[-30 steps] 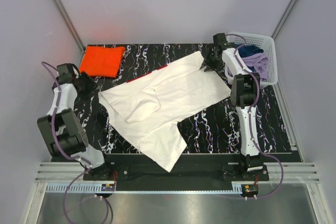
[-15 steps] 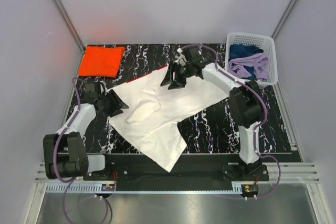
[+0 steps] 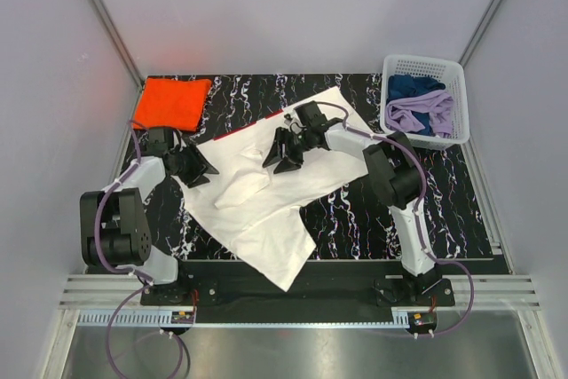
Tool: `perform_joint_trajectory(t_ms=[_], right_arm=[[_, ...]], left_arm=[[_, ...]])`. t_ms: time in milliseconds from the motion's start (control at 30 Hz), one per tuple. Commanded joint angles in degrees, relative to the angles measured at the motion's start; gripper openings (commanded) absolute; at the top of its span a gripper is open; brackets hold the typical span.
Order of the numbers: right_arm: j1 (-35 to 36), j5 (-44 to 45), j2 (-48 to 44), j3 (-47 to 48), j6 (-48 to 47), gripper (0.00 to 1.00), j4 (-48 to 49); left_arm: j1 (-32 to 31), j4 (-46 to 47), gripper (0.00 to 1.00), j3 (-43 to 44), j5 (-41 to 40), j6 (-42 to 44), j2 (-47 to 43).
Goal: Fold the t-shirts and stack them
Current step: Fold the tshirt
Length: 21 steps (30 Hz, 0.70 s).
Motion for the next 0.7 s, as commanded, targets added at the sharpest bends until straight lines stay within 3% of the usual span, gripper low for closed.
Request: perform_joint_trajectory(t_ms=[0,400,667], right_arm=[[1.43,-1.95,1.91,0.37,1.23,0.58,2.99],[3.45,-3.52,4.91,1.16,2.72,0.51,5.01],[3.72,-9.31,0.61,-1.82,16.59,0.37,15.02]], left_arm=[[0.61,1.64,0.47,2.49,0.26,-0.3,1.86],[2.37,1.56,0.47,3.72,-0.88,0.31,5.12],[2.98,1.47,0.47,4.07,-0.79,1.81,6.35]])
